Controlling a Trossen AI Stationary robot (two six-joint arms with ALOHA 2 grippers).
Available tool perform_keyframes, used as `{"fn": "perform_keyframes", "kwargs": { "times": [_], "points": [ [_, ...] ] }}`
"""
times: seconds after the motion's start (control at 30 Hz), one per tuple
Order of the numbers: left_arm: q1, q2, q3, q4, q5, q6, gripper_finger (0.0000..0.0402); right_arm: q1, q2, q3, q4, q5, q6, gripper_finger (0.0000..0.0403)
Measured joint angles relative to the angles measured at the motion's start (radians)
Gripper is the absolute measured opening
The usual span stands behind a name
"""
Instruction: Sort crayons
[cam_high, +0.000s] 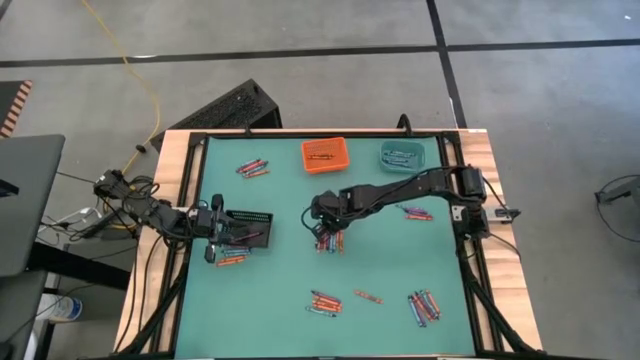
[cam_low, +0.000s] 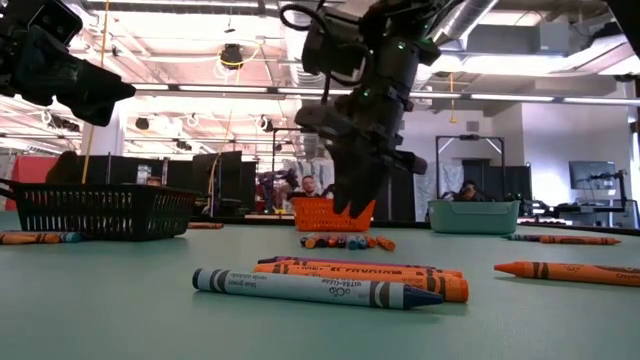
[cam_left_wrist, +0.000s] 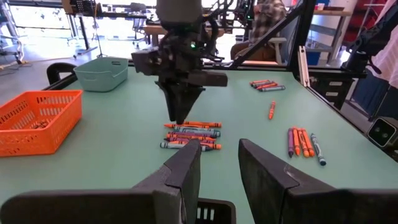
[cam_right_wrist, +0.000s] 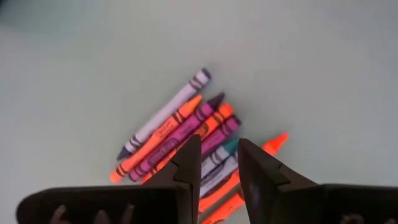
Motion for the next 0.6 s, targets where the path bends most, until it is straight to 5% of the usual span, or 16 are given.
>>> {"fn": "perform_keyframes", "kwargs": {
  "times": [0.6],
  "points": [
    [0.0, 0.0, 0.0, 0.0, 0.0, 0.0, 0.0098, 0.039, 0.001, -0.052, 0.093, 0.018, 0.047, 0.0099]
  ]
}}
